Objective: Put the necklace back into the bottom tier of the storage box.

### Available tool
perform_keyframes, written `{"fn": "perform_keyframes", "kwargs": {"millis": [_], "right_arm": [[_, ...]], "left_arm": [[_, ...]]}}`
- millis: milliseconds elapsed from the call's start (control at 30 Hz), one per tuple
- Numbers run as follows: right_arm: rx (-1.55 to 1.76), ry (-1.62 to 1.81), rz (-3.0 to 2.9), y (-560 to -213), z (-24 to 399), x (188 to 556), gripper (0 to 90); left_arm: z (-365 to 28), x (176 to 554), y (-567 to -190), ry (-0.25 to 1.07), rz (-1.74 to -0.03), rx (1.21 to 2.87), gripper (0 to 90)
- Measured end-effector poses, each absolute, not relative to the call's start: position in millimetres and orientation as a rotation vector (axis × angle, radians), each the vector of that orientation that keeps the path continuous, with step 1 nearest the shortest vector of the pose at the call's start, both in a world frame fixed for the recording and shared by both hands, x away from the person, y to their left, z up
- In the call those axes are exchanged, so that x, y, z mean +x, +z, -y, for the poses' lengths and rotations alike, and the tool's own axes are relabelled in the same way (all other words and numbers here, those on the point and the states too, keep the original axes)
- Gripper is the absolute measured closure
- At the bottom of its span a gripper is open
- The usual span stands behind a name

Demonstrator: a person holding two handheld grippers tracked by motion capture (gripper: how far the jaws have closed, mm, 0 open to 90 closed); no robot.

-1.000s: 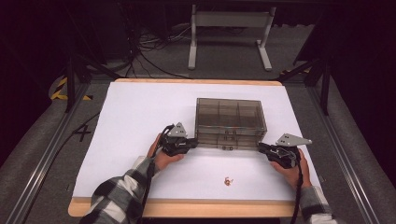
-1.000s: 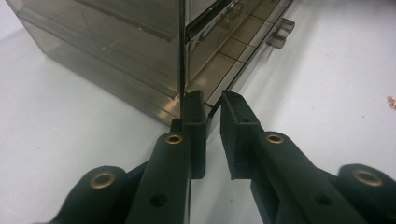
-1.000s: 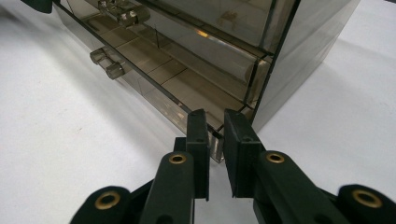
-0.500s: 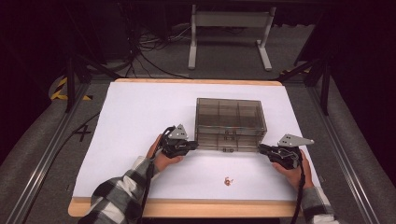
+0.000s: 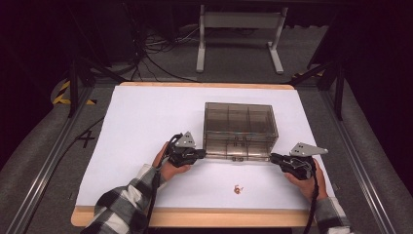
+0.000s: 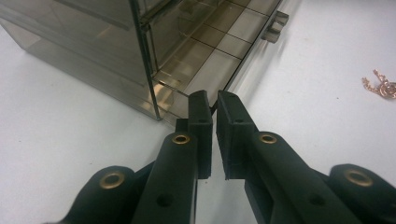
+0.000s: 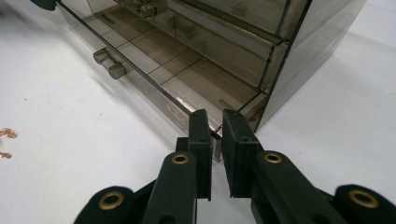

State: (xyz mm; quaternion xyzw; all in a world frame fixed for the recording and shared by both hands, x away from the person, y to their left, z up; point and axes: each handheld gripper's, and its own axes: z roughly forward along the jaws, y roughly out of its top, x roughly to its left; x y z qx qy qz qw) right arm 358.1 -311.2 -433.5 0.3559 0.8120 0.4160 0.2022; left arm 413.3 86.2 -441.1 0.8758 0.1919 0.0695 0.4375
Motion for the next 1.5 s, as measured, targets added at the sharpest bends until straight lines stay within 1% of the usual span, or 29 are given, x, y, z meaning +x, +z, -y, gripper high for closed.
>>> {"fn": "perform_keyframes", "kwargs": {"millis": [500,667,1033,1500], "right_arm": [[0.976,1.149,-2.295,-432,311,351,82.8],[0.977,1.176,-2.283,-430,311,348,85.8],[0.957,1.152,-2.312,-432,310,349,82.2],[0.96,1.158,-2.334,-431,313,347,82.4]], "left_arm": [[-88,407,-441,0.161,-0.456,2.191,84.6],[-88,406,-440,0.158,-0.453,2.195,84.6],[-88,404,-441,0.15,-0.449,2.199,84.3],[-87,398,-441,0.141,-0.431,2.209,83.5]]}}
